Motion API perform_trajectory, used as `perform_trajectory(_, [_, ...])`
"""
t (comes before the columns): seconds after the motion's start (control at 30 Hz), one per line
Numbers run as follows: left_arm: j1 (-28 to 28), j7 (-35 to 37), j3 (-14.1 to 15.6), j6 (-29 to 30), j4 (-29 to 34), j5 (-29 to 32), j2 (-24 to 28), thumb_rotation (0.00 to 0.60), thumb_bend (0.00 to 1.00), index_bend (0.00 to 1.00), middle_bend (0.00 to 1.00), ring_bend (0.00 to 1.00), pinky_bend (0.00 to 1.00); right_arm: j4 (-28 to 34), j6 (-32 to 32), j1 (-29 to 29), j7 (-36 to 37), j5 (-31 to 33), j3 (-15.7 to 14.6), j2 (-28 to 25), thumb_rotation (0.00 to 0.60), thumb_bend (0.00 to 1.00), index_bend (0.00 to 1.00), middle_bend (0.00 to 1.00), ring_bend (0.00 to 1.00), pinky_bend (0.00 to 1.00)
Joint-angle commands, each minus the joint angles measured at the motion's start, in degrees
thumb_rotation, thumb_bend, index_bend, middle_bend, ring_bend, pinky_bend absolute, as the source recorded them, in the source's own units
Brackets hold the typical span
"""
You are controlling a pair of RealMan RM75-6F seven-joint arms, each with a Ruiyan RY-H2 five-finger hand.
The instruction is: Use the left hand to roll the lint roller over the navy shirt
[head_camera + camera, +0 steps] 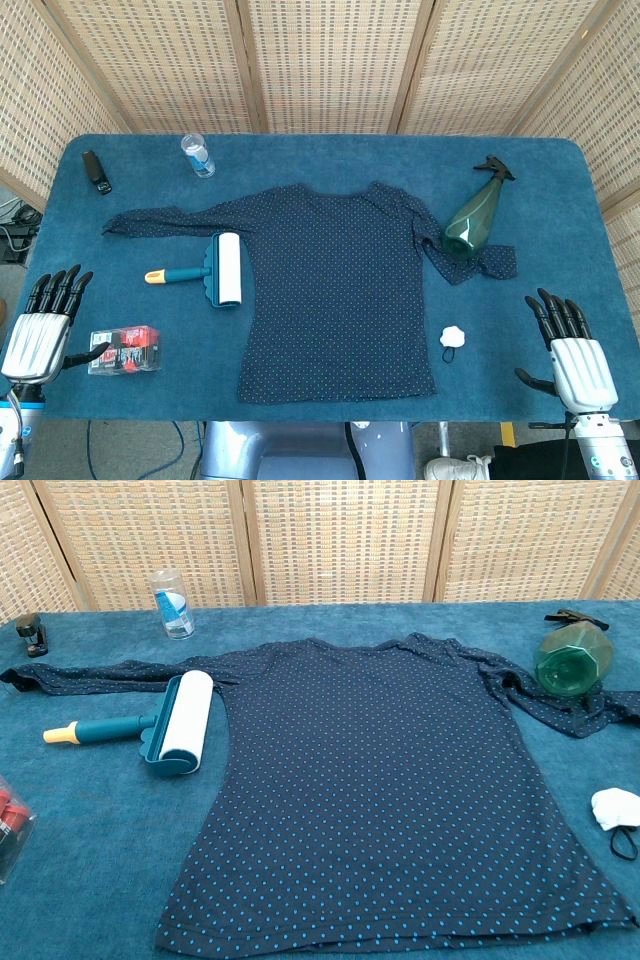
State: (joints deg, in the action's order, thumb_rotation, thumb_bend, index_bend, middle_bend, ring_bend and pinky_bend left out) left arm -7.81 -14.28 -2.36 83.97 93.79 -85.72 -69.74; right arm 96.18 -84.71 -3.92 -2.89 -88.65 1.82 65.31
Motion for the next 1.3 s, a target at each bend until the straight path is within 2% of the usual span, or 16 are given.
perform_trajectory(0.03, [0.0,0.0,0.0,0.0,0.0,0.0,0.0,0.600,0.00,0.00,0.00,0.00,0.00,0.0,0.0,0.0,0.0,-0.1,0.0,0.0,0.600,0.05,0.00,0.00,0.00,0.00])
perform_trajectory(0.97, [-0.1,-0.6,0.1,-0.1,0.2,0.1,-0.1,0.600,0.00,0.00,0.00,0.00,0.00,0.1,-0.5,0.2,0.8,-0.3,-0.1,-0.4,0.600,0.05,0.00,0.00,0.00,0.00])
perform_trajectory(1.3, [-0.9,-0.4,-1.0,-1.0,0.8,1.1,0.2,0.600,0.00,0.00,0.00,0.00,0.00,0.1,-0.6,0.3,1.2,0.1,0.2,-0.5,0.600,0.05,0.00,0.00,0.00,0.00])
